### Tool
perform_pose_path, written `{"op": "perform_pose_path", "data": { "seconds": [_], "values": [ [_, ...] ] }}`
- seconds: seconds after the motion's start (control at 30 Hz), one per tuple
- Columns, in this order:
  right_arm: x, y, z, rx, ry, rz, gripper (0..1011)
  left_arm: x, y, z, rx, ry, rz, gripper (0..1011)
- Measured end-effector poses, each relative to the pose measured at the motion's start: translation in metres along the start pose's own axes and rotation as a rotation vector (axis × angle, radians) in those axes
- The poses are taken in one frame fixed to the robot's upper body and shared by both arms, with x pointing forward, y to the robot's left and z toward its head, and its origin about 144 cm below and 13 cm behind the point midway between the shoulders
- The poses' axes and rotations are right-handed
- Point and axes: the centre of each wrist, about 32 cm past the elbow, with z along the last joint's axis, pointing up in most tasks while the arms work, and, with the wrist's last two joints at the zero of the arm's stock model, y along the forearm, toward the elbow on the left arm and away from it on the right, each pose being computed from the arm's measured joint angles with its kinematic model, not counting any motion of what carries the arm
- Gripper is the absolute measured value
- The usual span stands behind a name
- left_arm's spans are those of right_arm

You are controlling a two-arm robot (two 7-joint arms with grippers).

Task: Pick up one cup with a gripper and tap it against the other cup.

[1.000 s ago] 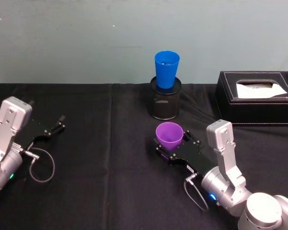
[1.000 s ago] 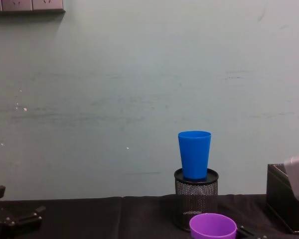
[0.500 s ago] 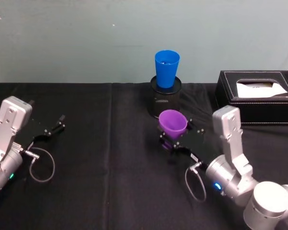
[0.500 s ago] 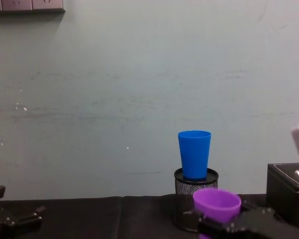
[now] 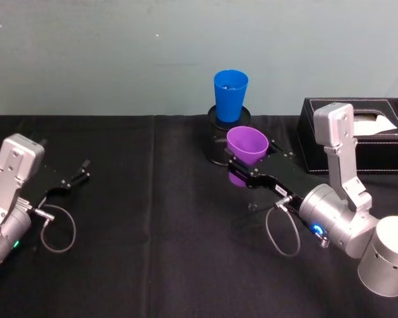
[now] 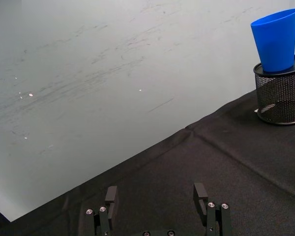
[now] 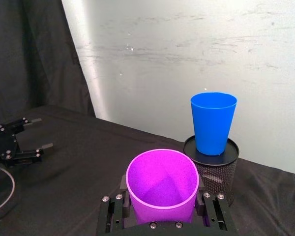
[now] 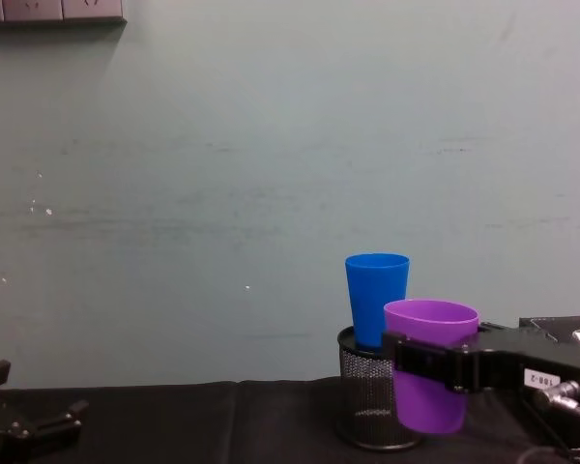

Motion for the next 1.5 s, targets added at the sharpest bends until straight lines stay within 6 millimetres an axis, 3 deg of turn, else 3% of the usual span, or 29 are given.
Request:
{"op": "perform_pose_path", "data": {
  "seconds": [1.5],
  "values": [
    [0.0005, -0.0007, 0.0043, -0.007, 0.003, 0.001, 724, 0.0, 0.0, 0.0, 0.0, 0.0, 0.0, 1000]
  ]
}}
